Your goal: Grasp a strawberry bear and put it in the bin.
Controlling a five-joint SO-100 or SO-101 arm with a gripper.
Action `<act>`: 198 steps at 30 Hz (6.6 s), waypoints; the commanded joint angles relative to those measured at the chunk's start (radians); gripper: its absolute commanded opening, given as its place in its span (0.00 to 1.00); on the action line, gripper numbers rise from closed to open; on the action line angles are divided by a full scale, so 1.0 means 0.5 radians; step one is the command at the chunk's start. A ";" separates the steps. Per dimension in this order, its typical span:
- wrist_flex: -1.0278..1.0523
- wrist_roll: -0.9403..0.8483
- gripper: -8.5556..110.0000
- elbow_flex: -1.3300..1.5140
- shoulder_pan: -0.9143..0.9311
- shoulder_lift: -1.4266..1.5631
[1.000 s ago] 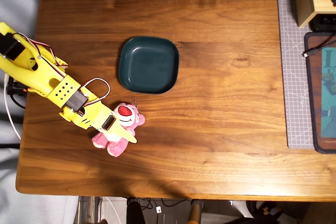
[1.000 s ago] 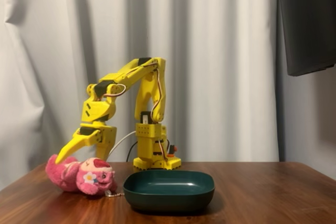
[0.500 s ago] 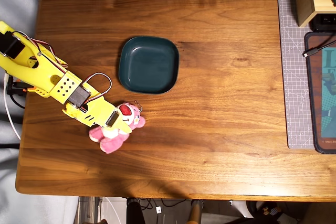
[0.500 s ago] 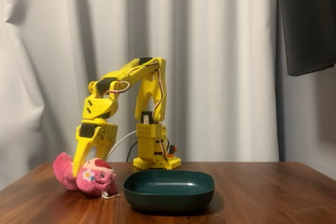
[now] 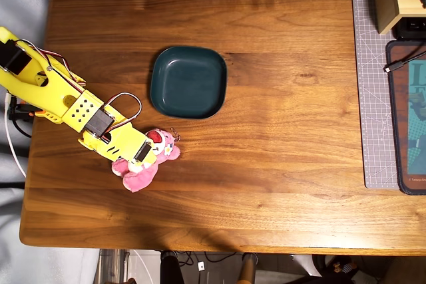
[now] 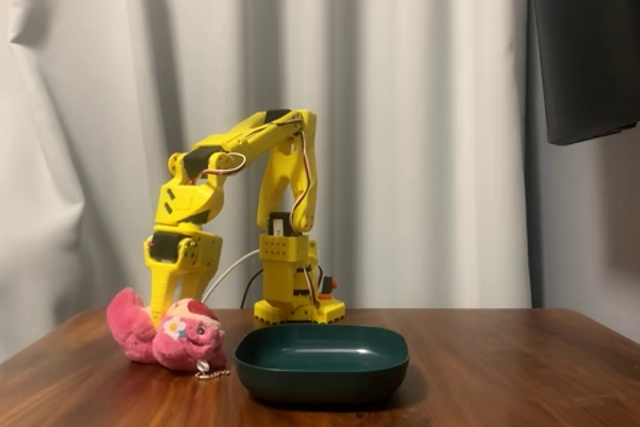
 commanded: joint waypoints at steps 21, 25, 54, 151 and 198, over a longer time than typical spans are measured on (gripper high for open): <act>0.767 0.466 0.07 -0.328 0.755 0.945; 0.721 0.485 0.07 -0.423 0.822 0.834; 0.267 0.776 0.07 -0.678 1.460 0.166; 0.703 0.252 0.08 1.338 1.111 3.221; 0.865 0.230 0.07 1.503 1.249 3.224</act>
